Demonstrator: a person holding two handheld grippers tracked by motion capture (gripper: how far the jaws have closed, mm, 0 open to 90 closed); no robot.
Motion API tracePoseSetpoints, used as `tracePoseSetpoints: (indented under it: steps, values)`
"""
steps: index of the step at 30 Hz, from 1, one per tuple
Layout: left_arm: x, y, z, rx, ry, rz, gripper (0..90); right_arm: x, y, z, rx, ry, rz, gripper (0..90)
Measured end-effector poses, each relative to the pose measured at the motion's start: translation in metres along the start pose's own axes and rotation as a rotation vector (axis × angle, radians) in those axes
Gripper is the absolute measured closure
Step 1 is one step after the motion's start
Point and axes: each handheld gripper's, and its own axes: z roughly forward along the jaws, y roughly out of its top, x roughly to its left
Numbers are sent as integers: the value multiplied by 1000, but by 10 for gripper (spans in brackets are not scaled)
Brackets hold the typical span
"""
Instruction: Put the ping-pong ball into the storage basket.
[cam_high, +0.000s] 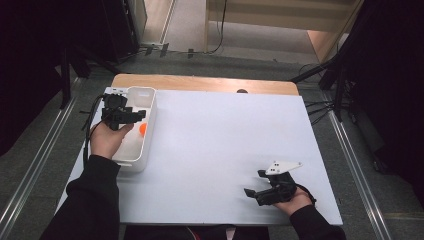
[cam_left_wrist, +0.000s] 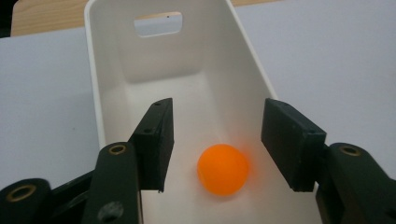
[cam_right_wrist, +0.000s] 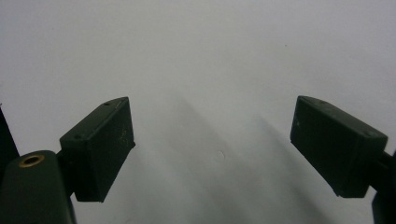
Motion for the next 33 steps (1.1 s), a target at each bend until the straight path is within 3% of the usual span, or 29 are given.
tracePoseSetpoints:
  steps: [8, 22, 29, 33]
  values:
    - [-1, 2, -6, -15, -19, 1, 373, 1, 0, 0, 3, 1, 1, 123]
    - [-15, 10, -19, -22, -67, 62, 333, 1, 0, 0, 5, 1, -1, 123]
    - [-22, 13, -25, -30, -130, 76, 295, 1, 0, 0, 3, -1, -1, 123]
    - [-29, 14, -27, -27, -147, 104, 293, 1, 0, 0, 4, -1, -1, 123]
